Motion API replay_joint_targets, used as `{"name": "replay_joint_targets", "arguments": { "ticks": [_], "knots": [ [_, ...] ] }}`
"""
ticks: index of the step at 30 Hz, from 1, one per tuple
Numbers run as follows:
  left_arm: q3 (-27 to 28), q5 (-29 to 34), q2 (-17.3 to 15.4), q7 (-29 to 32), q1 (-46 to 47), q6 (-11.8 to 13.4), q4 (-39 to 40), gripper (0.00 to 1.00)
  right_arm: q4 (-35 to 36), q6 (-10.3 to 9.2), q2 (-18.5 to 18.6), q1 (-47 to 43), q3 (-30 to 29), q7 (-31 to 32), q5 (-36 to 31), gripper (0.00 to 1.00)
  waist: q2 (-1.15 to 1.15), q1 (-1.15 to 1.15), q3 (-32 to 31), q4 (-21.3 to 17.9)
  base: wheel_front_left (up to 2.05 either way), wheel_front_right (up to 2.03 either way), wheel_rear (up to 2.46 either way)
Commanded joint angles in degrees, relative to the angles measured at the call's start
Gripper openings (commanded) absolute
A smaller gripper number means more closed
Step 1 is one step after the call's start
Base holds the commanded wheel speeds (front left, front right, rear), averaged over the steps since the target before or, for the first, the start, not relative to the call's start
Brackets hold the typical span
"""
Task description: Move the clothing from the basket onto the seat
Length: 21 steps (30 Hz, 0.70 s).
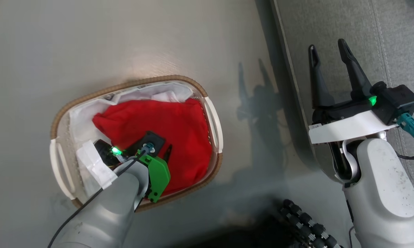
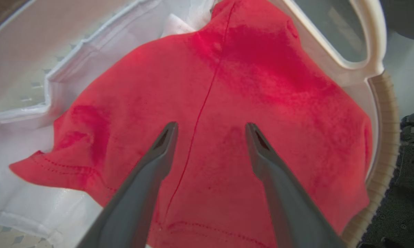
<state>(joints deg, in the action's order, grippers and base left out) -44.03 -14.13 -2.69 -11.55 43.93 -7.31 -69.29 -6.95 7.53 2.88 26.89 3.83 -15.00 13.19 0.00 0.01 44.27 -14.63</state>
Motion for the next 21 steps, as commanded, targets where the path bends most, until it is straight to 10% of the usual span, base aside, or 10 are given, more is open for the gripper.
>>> {"name": "replay_joint_targets", "arguments": {
  "ticks": [1, 16, 20, 21],
  "knots": [
    [0.5, -0.6, -0.5, 0.4, 1.7, -0.1, -0.7, 1.0, 0.7, -0.08, 0.0, 0.9, 0.2, -0.3, 0.6, 1.0, 0.0, -0.01, 5.0, -3.9, 0.0, 0.0, 0.0],
    [1.3, -2.4, -2.9, 5.9, 4.5, 4.6, -4.1, 1.0, 3.0, -0.08, 0.0, 1.0, 0.9, -0.3, 1.1, 1.0, 0.0, -0.01, 7.8, -4.8, 0.0, 0.0, 0.0],
    [1.1, -2.7, -2.5, 7.2, 4.1, 4.7, -4.3, 0.0, 2.7, -0.08, 0.1, 0.8, 0.8, -0.3, 1.3, 1.0, 0.0, -0.01, 7.6, -4.4, 0.0, 0.0, 0.0],
    [1.1, -2.9, -2.3, 7.1, 3.9, 4.6, -4.3, 0.0, 2.6, -0.08, 0.0, 0.8, 0.7, -0.3, 1.3, 1.0, 0.0, -0.01, 7.4, -4.2, 0.0, 0.0, 0.0]
  ]
}}
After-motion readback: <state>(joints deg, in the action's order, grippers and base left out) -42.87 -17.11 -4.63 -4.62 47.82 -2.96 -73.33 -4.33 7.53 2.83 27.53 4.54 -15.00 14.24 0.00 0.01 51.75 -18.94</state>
